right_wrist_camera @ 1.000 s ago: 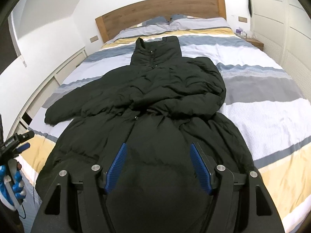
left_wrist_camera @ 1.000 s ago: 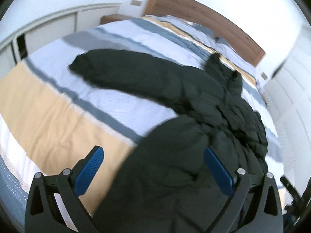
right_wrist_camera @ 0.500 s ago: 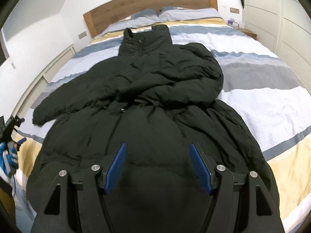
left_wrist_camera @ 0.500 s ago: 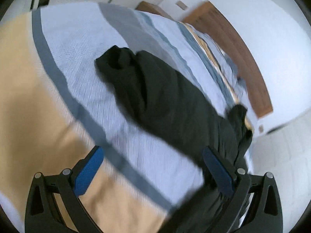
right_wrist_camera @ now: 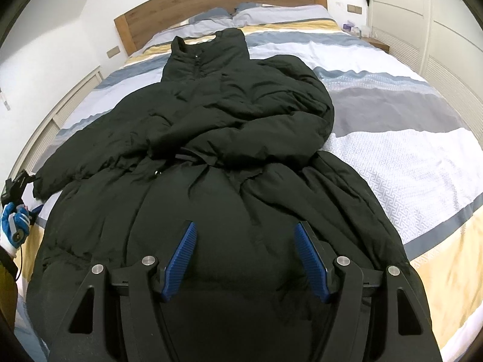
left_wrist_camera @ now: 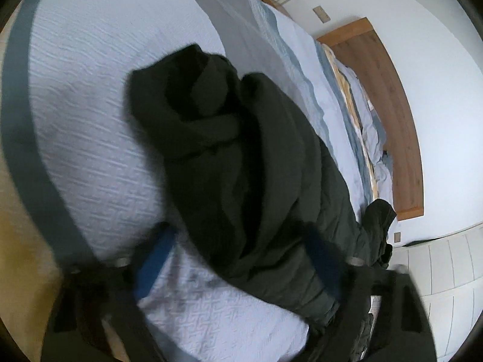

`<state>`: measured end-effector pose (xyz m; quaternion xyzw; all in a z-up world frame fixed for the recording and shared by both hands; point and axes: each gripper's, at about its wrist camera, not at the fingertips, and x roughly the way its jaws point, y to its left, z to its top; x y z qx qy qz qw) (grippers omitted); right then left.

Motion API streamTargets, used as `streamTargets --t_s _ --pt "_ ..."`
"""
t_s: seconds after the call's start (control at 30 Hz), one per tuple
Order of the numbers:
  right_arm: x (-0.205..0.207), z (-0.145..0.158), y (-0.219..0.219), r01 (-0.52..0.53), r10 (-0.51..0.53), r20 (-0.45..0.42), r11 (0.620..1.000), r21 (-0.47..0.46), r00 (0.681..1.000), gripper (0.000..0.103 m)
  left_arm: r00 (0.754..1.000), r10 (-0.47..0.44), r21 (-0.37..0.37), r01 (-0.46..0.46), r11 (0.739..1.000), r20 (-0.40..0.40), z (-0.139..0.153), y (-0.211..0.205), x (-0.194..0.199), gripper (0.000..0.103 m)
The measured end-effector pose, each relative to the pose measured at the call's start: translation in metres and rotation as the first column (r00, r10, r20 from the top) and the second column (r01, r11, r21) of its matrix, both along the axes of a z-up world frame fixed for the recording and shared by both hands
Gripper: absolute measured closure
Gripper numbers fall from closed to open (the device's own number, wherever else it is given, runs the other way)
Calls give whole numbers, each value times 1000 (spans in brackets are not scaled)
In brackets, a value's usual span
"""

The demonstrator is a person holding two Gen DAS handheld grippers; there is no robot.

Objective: Fold large clothes
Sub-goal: 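Close the left tool on the other sleeve of the coat, then fold the held sleeve across the coat body with the left tool and release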

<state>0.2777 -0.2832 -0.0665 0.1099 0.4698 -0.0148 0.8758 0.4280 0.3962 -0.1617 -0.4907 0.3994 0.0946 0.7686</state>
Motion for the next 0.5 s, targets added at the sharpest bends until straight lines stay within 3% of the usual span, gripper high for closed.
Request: streamTargets --t_s 0.07,0.17,0.5 --pt "0 -2 -2 1 -1 0 1000 4 1000 36 1000 2 -24 -2 1000 2 -2 -2 5 72" --pt "-2 -4 -9 9 -9 0 1000 13 1000 36 999 8 -7 -7 1000 34 8 -8 9 90" --pt "-15 9 -32 43 -45 44 999 33 998 36 998 -23 94 17 995 58 49 -31 6 96"
